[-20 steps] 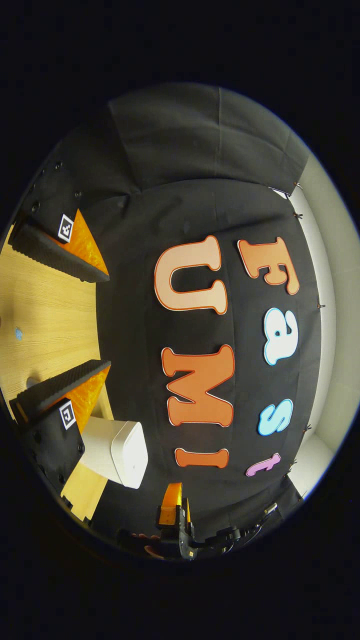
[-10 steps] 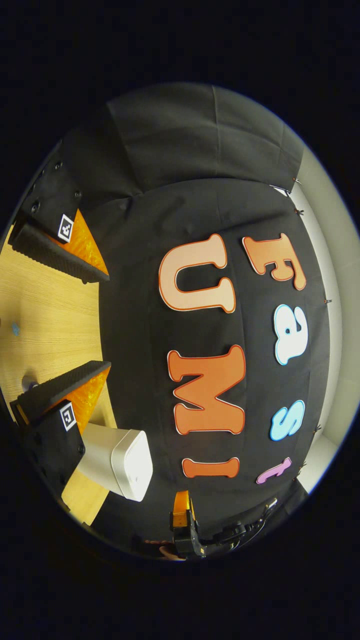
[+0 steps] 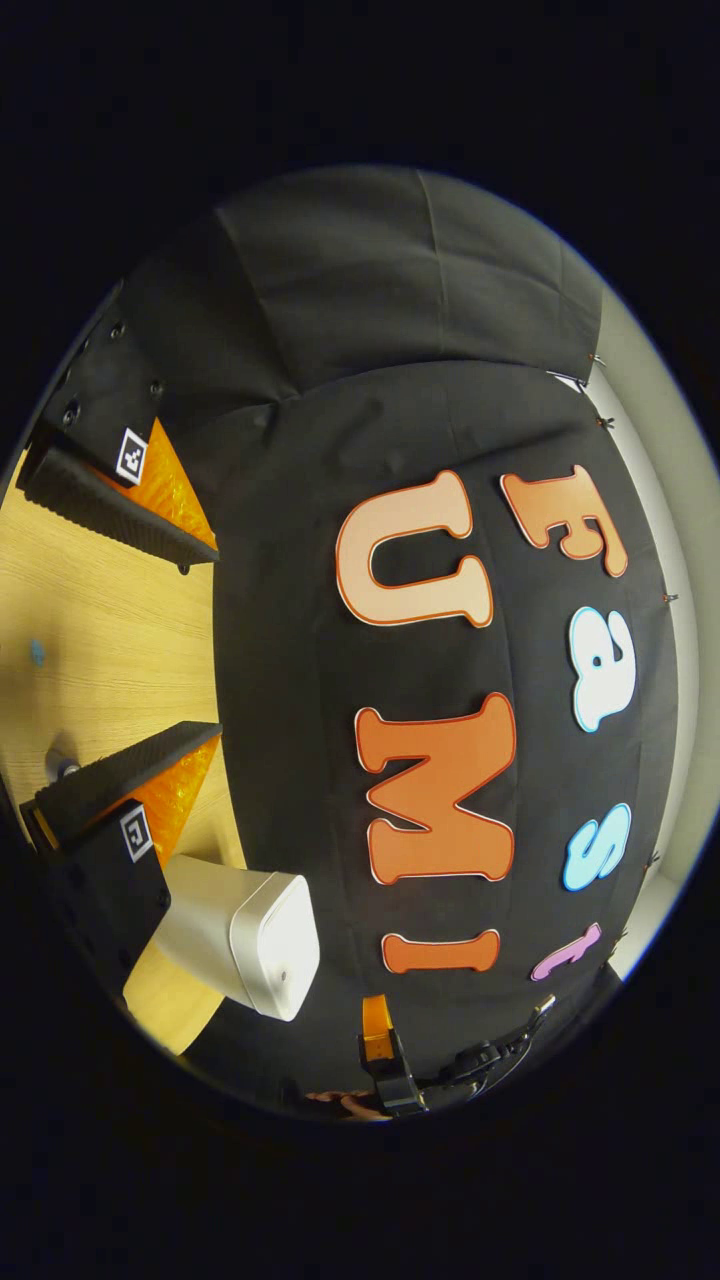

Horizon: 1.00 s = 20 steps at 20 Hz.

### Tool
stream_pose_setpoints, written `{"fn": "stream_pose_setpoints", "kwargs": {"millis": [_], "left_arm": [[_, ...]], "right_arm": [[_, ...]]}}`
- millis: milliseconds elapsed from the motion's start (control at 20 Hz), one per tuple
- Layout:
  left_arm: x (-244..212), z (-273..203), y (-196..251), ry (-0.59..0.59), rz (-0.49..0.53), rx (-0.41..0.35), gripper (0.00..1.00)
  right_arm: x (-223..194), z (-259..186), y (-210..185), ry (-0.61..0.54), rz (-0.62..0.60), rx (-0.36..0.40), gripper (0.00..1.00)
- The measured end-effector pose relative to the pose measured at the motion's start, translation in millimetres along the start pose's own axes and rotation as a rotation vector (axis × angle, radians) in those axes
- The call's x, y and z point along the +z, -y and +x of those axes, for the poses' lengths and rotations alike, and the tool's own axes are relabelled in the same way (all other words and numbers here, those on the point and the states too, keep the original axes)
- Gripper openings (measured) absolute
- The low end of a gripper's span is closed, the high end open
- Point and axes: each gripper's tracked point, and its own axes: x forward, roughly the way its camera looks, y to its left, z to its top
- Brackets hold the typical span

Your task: Press the lid of the desktop garbage bin to open it, pick up the crumpled paper on the desktop and throw it into the bin, then pick up the pop can on the desktop and drop it into the bin, and finally close the garbage bin lid.

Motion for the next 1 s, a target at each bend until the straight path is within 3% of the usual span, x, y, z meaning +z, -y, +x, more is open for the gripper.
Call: {"fn": "stream_pose_setpoints", "kwargs": {"millis": [400,1000], "left_arm": [[-9,-4,0,-0.044,0.014,0.030,1.00],[-22,-9,7,-0.107,0.044,0.016,1.00]], "right_arm": [[-46,24,-15,-0.114,-0.020,0.085,0.01],[-98,49,-16,-0.243,-0.024,0.105,0.01]]}}
